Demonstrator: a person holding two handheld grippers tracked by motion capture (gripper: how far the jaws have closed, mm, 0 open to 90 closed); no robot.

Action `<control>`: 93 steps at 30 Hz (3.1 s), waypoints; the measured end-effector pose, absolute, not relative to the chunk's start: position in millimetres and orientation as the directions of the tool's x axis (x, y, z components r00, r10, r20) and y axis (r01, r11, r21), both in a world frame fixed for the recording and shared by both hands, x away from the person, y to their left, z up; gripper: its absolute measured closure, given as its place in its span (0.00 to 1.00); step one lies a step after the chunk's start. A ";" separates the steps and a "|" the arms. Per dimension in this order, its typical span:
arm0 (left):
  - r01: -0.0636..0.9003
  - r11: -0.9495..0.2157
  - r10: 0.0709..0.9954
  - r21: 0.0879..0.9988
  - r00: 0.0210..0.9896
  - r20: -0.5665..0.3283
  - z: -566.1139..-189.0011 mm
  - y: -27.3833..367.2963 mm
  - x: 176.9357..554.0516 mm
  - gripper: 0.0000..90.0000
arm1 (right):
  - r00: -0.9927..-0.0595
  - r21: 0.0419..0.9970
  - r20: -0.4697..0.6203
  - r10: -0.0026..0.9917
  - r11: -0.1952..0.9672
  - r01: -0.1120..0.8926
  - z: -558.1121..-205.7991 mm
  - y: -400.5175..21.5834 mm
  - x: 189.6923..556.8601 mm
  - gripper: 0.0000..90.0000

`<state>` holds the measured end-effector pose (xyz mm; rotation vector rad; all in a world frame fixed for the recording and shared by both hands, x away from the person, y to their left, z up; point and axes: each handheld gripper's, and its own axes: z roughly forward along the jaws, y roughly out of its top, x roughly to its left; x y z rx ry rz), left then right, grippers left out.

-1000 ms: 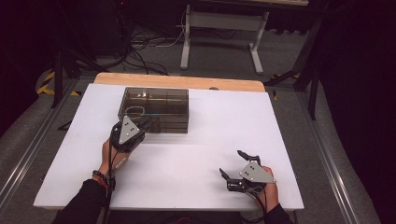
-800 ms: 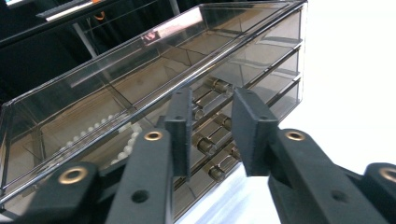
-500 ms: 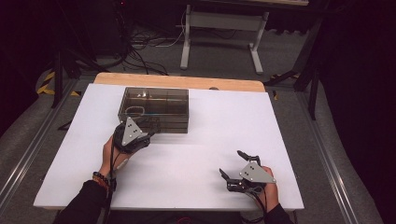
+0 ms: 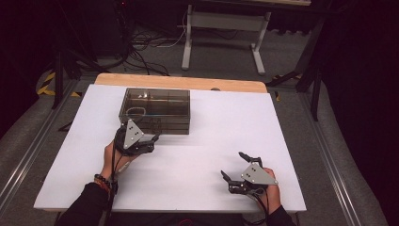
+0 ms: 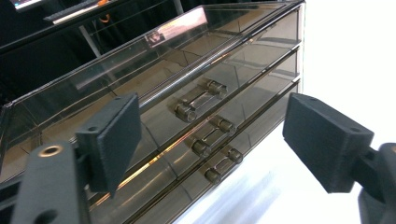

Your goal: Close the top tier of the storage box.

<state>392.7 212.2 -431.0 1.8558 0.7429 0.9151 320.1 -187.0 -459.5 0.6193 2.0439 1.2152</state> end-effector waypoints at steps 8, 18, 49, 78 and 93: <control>0.127 -0.397 0.794 0.909 0.544 0.270 -430.9 210.2 391.4 0.08 | -0.666 0.891 -0.299 0.683 0.450 0.063 -459.7 -186.5 320.3 0.14; 0.103 -0.430 0.755 0.897 0.586 0.295 -428.3 203.3 386.7 0.06 | -0.672 0.891 -0.292 0.680 0.449 0.067 -459.8 -185.3 319.9 0.14; 0.076 -0.487 0.677 0.870 0.662 0.321 -427.6 201.0 358.0 0.06 | -0.698 0.892 -0.287 0.656 0.449 0.056 -459.9 -180.4 316.2 0.14; 0.036 -0.479 0.650 0.877 0.686 0.327 -427.6 201.1 339.1 0.06 | -0.713 0.886 -0.290 0.638 0.461 0.052 -461.0 -175.9 313.9 0.14; 0.017 -0.480 0.637 0.877 0.695 0.335 -428.3 204.6 328.8 0.06 | -0.714 0.888 -0.289 0.637 0.457 0.049 -460.0 -175.7 312.8 0.14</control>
